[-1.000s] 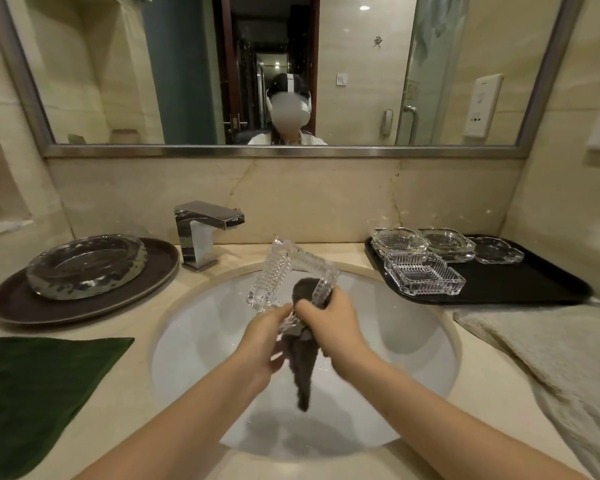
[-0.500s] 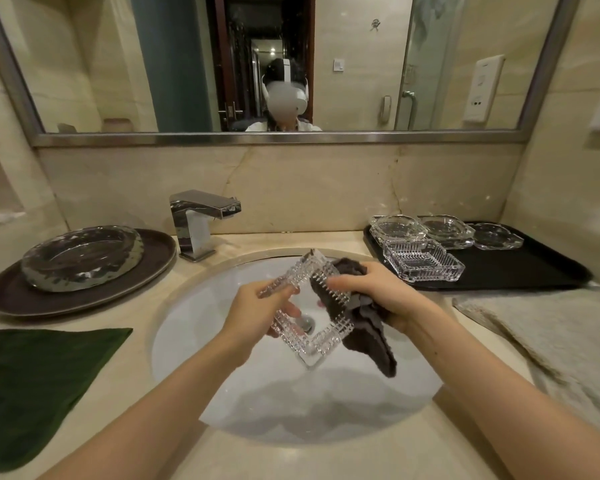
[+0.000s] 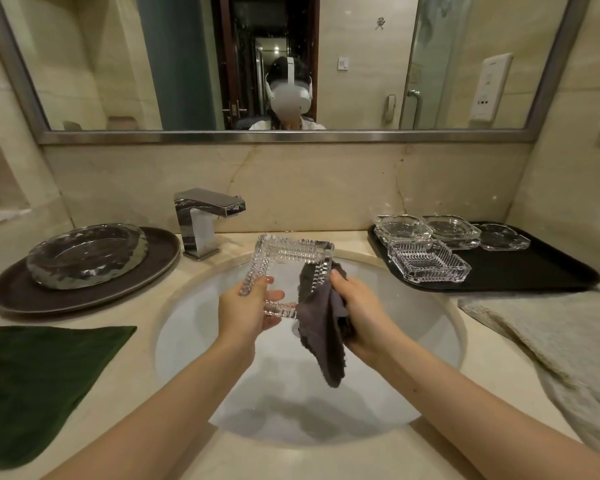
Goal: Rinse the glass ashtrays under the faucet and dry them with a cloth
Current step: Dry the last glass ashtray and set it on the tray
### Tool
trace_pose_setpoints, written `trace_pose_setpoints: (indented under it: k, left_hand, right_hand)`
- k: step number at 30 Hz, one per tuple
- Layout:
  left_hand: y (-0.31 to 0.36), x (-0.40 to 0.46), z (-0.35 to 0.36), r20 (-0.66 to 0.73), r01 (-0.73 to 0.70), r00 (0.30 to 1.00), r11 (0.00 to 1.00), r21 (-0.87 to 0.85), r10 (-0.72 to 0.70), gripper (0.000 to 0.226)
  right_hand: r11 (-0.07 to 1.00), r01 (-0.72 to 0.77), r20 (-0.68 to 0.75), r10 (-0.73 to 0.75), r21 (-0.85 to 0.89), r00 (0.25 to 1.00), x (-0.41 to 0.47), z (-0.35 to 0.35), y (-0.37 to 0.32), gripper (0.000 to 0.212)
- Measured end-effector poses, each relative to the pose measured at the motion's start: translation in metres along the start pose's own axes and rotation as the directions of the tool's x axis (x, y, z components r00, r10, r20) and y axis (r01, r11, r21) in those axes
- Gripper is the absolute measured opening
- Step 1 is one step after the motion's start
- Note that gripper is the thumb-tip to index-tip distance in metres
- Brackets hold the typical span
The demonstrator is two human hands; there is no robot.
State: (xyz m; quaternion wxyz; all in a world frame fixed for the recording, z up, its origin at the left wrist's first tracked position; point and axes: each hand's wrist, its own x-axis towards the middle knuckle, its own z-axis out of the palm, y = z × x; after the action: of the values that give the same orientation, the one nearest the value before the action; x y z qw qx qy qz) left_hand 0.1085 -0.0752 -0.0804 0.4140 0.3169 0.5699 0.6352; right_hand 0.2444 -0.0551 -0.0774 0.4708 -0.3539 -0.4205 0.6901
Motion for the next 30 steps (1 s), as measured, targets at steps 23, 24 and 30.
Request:
trace_pose_setpoints:
  k: [23,24,30]
  left_hand:
    - [-0.006,0.001,0.004,0.103,-0.206,0.976,0.972,0.116,0.194,0.017]
    - [-0.006,0.002,0.003,0.105,-0.214,0.974,0.970,0.114,0.203,0.017]
    - [-0.009,0.003,0.005,0.087,-0.172,0.983,0.981,0.090,0.164,0.021]
  right_hand:
    - [-0.047,0.527,0.456,-0.569,-0.849,0.684,0.023,0.029,0.017,0.027]
    - [0.013,0.539,0.460,-0.505,-0.842,0.731,0.019,0.027,0.013,0.030]
    - [-0.096,0.570,0.575,-0.232,-0.816,0.784,0.002,0.015,0.003,0.036]
